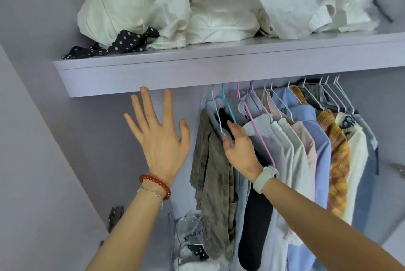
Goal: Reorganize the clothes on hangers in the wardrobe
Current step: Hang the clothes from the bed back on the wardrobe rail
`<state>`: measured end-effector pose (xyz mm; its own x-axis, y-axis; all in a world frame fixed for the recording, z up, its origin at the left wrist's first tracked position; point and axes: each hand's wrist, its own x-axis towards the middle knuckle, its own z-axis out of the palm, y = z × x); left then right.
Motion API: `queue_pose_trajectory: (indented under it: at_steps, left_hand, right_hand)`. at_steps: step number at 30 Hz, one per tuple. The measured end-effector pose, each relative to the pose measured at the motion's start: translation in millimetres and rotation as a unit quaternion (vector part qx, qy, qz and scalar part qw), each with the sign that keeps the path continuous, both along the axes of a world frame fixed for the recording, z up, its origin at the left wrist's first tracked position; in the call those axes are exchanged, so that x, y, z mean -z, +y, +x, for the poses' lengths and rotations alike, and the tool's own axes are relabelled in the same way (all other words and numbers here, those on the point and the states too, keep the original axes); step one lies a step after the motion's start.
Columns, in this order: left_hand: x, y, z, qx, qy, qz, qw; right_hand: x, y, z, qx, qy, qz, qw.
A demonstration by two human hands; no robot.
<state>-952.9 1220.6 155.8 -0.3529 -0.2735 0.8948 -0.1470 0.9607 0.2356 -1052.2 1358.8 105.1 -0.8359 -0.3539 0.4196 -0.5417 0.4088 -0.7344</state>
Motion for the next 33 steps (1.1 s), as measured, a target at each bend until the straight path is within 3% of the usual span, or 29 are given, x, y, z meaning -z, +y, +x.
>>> queue_pose_trajectory:
  at_steps: [5,7,12,16,20,24,33]
  left_hand:
    - [50,63,-15,0.104,-0.097,0.031,0.989]
    - [70,101,-21,0.149,-0.161,0.013,0.976]
    - [120,223,-12,0.282,-0.261,-0.079,0.920]
    - [166,335,23,0.430,-0.338,-0.121,0.828]
    - [200,451,75,0.557,-0.413,-0.167,0.701]
    - [223,568,133,0.653,-0.434,-0.213,0.584]
    - [252,791,221,0.726,-0.448,-0.257,0.453]
  right_hand:
    - [22,95,35,0.098,0.192,0.076,0.974]
    - [41,145,48,0.156,0.217,0.139,0.954]
    - [106,288,120,0.294,0.050,0.250,0.921]
    - [157,396,212,0.397,-0.069,0.286,0.869]
    - [182,492,303,0.499,-0.164,0.282,0.803]
    - [193,580,385,0.582,-0.213,0.252,0.744]
    - [212,718,522,0.727,-0.290,0.120,0.611]
